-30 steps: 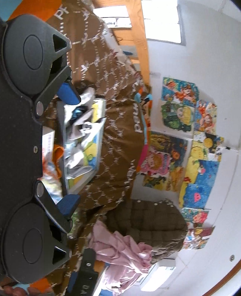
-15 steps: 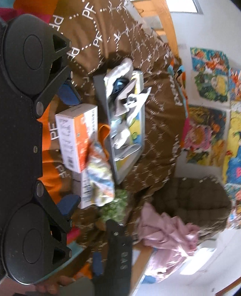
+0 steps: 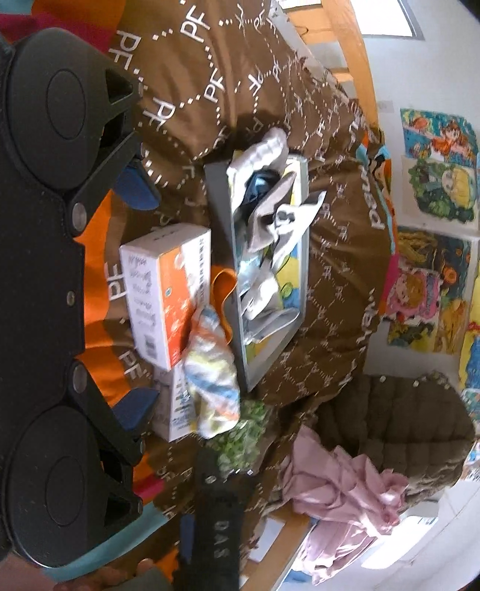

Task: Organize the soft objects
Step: 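Move both open tools back toward the striped towel and orange silicone piece, then grasp the orange silicone piece with the left tool while the right tool grasps the striped towel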

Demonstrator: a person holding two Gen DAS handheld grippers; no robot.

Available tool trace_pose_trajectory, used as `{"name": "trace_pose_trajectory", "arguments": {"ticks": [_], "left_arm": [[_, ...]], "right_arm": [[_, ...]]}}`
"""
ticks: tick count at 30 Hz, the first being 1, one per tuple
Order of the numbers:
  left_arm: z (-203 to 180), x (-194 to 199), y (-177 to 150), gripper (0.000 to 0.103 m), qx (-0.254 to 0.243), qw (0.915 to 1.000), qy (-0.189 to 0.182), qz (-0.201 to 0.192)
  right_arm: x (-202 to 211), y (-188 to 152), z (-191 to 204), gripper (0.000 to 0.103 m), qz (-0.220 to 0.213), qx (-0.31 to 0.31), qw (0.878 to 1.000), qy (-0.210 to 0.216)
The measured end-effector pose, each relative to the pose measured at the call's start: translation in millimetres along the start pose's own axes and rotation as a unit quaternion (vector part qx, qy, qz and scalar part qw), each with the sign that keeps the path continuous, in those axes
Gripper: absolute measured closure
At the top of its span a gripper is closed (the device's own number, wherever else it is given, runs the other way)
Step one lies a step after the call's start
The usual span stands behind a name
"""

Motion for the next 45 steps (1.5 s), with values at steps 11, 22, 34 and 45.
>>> {"name": "trace_pose_trajectory", "arguments": {"ticks": [11,22,34,45], "left_arm": [[24,-19,19,0.001,0.055,0.9975,0.012,-0.043],[41,-55,40,0.001,0.071,0.996,0.0,-0.055],[76,-112,63,0.001,0.129,0.9889,-0.073,0.002],[94,-155,65,0.001,0.261,0.9564,-0.116,0.059]], "right_arm": [[-8,10,21,0.0,-0.029,0.071,0.997,-0.003],[-23,31,35,0.0,-0.078,0.13,0.988,-0.015],[-44,58,30,0.0,-0.114,0.165,0.98,-0.008],[-70,59,29,0.0,-0.08,0.169,0.982,0.01]]}}
Point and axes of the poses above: each gripper's, at about its wrist camera, not at the fingertips, and x roughly against the way its jaws point, z to its left, y to its top, the point moved 2 cm from there along -x, roughly the way its jaws point, and after that the axes turned 5 degrees about -y, right-handed, at the moved point
